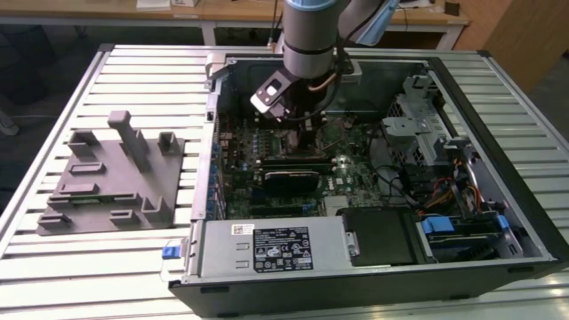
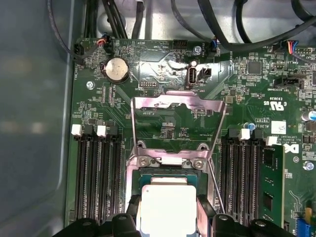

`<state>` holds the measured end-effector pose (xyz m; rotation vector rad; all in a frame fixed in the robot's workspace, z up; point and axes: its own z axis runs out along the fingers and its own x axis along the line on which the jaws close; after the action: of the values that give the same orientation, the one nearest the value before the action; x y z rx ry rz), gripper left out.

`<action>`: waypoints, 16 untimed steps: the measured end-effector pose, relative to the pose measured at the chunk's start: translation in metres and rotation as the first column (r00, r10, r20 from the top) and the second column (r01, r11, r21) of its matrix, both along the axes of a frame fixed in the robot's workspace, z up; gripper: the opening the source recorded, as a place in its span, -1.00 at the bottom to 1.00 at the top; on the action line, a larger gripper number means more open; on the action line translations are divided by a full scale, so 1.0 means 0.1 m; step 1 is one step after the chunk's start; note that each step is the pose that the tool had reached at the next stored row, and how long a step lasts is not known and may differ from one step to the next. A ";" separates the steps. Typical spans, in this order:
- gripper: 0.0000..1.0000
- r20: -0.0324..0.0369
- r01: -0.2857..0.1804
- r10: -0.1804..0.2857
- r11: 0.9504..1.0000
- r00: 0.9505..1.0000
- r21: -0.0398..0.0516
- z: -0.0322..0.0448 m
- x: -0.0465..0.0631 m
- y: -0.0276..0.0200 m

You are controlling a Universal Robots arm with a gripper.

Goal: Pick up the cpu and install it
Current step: 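Place the cpu into insertion slot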

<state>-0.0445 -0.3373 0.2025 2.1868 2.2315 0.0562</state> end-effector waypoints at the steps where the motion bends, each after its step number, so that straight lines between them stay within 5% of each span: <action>1: 0.07 0.000 0.001 -0.001 1.000 1.000 0.000 -0.007 0.00 0.000; 16: 0.07 0.000 0.009 -0.009 1.000 1.000 0.000 -0.087 -0.01 0.000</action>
<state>-0.0451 -0.3373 0.1937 2.1963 2.2217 0.0555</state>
